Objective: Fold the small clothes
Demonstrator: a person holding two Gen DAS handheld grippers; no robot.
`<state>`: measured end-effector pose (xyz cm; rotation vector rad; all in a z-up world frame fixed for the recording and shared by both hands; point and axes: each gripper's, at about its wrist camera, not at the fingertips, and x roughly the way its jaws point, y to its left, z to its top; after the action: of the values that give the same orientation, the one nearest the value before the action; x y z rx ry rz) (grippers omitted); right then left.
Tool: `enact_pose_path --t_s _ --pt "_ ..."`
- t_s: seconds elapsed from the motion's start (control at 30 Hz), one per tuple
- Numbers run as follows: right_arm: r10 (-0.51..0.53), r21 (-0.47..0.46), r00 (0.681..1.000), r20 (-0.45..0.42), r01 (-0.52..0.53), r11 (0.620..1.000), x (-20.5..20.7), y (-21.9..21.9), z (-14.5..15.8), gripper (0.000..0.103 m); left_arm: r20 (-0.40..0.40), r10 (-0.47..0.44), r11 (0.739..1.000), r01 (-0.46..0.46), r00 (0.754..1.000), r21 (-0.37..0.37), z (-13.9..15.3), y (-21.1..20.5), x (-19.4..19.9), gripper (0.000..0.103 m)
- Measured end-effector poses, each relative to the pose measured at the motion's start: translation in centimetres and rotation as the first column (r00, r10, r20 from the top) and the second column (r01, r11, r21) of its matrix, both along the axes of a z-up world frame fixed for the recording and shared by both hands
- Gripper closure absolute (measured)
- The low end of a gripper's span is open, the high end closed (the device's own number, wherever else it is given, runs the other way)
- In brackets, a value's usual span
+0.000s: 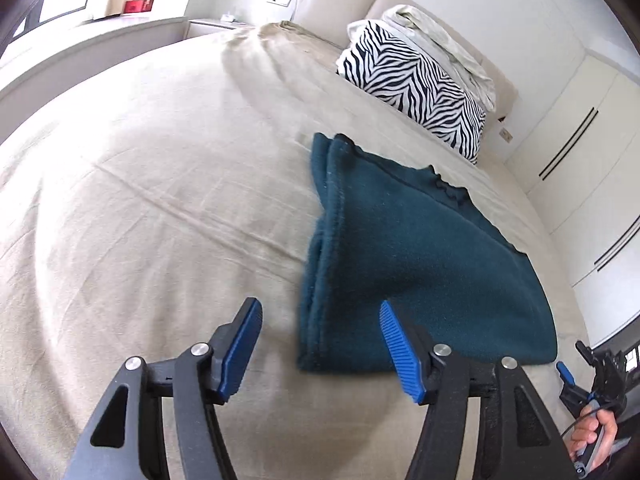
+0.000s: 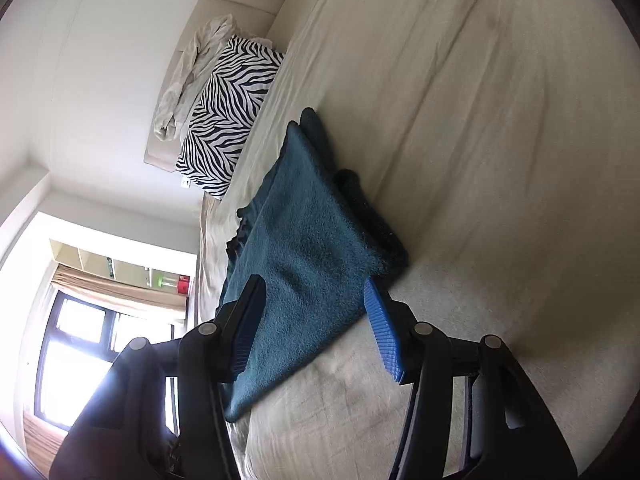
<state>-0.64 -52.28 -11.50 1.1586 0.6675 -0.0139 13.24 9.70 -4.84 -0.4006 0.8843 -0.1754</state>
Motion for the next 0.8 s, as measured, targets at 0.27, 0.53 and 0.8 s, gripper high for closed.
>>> enact_pose_path --t_s 0.27,0.53,0.8 --pt "0.155 0.009 0.987 0.049 -0.156 0.988 1.0 5.0 1.5 0.052 -0.087 -0.03 0.978 0.011 0.996 -0.209 -1.3 1.6 2.7 0.039" --pt "0.349 -0.008 0.932 0.099 -0.35 0.937 7.6 11.7 3.5 0.052 -0.205 -0.086 0.931 0.005 0.975 -0.366 -3.7 1.7 7.1 0.037" --pt "0.485 0.027 0.867 0.112 -0.49 0.871 14.8 17.5 4.1 0.052 -0.261 -0.16 0.872 0.012 0.952 -0.49 -4.7 1.1 9.0 0.04"
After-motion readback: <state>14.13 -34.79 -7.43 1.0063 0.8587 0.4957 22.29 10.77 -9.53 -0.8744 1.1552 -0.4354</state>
